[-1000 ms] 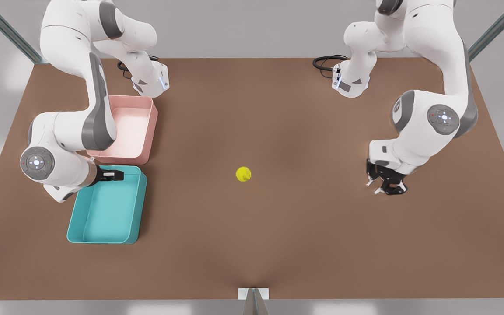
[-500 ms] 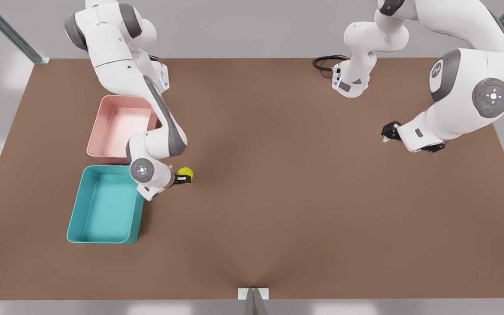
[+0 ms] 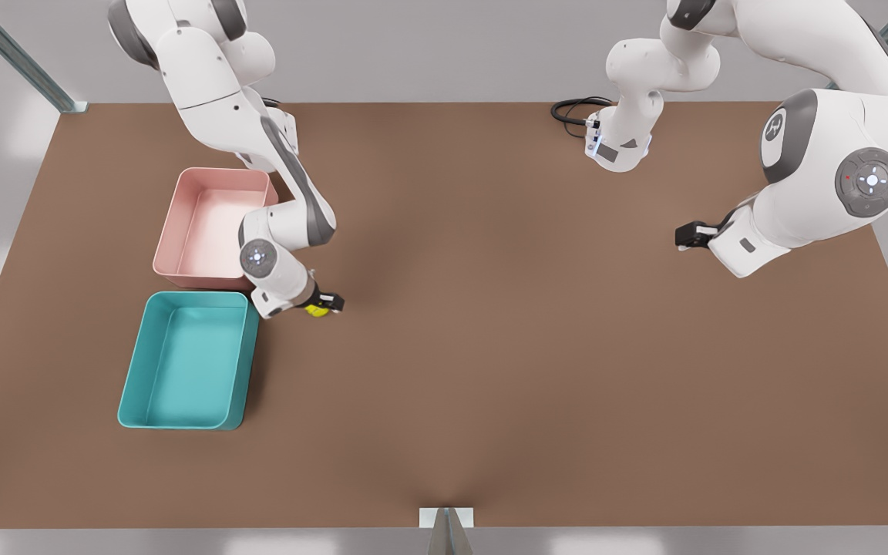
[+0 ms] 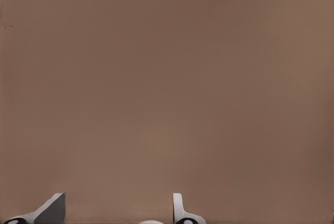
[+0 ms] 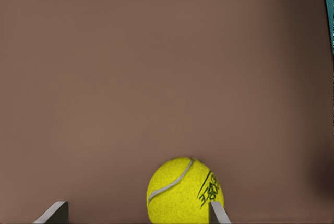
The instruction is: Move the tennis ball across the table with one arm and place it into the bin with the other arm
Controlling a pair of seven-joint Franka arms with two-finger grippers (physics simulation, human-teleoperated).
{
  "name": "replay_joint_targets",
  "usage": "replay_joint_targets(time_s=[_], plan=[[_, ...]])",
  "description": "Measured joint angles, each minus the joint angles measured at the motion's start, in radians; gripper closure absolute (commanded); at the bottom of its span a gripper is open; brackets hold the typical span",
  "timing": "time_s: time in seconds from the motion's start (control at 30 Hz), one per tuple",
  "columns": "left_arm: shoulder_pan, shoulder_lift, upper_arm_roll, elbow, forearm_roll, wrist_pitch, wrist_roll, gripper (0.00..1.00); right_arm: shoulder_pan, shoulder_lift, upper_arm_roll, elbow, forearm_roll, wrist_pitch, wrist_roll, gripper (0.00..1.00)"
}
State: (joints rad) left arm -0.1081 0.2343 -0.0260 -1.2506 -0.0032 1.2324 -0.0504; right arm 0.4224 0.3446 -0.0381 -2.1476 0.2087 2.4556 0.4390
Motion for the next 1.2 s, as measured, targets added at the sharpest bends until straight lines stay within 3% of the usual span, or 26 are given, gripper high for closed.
replay_joint_targets(time_s=[0.37,1.2], plan=[[0.013,0.002,0.000,-0.003,-0.002,-0.007,-0.078,0.00,-0.012,0.020,-0.001,-0.075,-0.011,0.088,0.048,0.00],[0.027,0.013,0.000,-0.005,-0.002,-0.035,-0.144,0.00,-0.004,0.106,0.000,-0.049,-0.012,0.138,0.085,0.00]])
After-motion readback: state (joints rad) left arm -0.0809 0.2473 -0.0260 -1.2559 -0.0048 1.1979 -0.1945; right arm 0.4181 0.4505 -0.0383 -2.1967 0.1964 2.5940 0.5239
